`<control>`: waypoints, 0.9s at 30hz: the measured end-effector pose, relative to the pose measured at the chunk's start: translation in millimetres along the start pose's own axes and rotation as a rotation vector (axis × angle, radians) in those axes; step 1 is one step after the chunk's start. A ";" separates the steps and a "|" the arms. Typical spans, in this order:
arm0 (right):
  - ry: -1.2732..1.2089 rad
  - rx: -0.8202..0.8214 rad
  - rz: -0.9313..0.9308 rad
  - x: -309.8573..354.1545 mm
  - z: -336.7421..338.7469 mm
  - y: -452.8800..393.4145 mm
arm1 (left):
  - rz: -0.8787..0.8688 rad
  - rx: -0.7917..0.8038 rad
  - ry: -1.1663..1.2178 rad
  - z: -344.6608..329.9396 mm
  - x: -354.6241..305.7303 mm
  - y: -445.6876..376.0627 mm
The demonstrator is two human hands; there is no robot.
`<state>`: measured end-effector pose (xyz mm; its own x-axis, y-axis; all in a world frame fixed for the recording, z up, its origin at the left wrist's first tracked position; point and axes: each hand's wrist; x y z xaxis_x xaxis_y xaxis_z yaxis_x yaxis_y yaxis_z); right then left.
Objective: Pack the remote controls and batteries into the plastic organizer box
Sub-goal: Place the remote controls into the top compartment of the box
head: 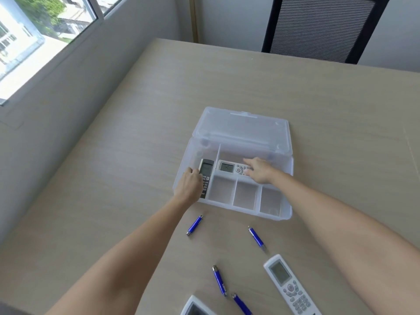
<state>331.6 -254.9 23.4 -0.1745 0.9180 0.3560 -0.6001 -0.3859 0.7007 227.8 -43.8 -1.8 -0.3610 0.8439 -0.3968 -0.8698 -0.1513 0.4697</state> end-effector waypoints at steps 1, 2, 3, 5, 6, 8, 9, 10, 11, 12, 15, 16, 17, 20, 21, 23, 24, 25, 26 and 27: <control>-0.057 -0.047 0.019 -0.2 -1.2 12.0 | -0.062 -0.035 0.009 2.2 -0.1 7.2; -0.117 -0.108 0.050 -1.8 -3.4 25.7 | -0.130 -0.074 -0.004 4.2 0.4 15.5; -0.167 -0.180 0.084 -4.8 -6.9 39.6 | -0.196 -0.106 -0.032 6.0 1.7 24.2; -0.217 -0.340 0.134 -17.9 -21.0 72.8 | -0.312 -0.126 -0.091 6.3 4.8 48.3; -0.218 -0.413 0.142 -26.4 -30.1 89.1 | -0.354 -0.118 -0.112 5.4 7.5 60.2; -0.216 -0.507 0.135 -45.2 -52.1 119.9 | -0.415 -0.087 -0.134 1.1 15.9 82.4; -0.217 -0.524 0.123 -54.0 -64.5 134.1 | -0.433 -0.059 -0.135 -1.7 20.5 93.4; -0.218 -0.524 0.108 -62.2 -77.4 146.9 | -0.447 -0.023 -0.134 -4.7 24.8 103.7; -0.219 -0.510 0.088 -69.7 -91.7 158.3 | -0.464 0.016 -0.138 -8.8 29.6 114.1; -0.222 -0.482 0.067 -76.7 -106.8 168.0 | -0.482 0.056 -0.150 -14.0 34.0 124.6; -0.236 -0.338 0.017 -92.6 -154.1 188.8 | -0.527 0.190 -0.235 -36.2 43.4 158.8; -0.213 -0.276 -0.006 -95.8 -168.9 193.4 | -0.531 0.247 -0.267 -46.0 46.0 170.5; -0.180 -0.212 -0.034 -98.3 -182.9 197.1 | -0.533 0.306 -0.303 -56.7 48.7 181.8; -0.176 -0.085 -0.133 -101.0 -214.0 203.7 | -0.546 0.488 -0.388 -90.5 57.1 208.8; -0.173 -0.068 -0.166 -100.5 -220.8 205.2 | -0.554 0.537 -0.418 -99.7 59.4 215.4; -0.118 -0.063 -0.205 -99.8 -230.0 206.0 | -0.607 0.568 -0.533 -113.4 63.1 223.0; -0.093 -0.072 -0.220 -98.9 -232.5 205.4 | -0.629 0.556 -0.595 -117.9 64.2 224.9; -0.083 -0.087 -0.238 -97.3 -234.1 205.0 | -0.635 0.540 -0.637 -120.6 64.6 226.0; -0.090 -0.104 -0.258 -95.4 -234.4 204.1 | -0.628 0.530 -0.664 -121.8 64.0 226.8; -0.113 -0.119 -0.277 -93.3 -233.4 203.8 | -0.611 0.534 -0.679 -121.5 62.9 227.0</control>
<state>43.4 -397.9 -11.3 0.0923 0.9681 0.2330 -0.7008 -0.1031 0.7058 -33.2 -87.6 -16.0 0.4954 0.8361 -0.2355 -0.5199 0.5026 0.6907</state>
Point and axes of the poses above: each hand's wrist, its own y-axis away from the middle knuckle, its own z-axis out of the back of the hand, x = y × z, and after that the axes turned 13 degrees about x, right-handed
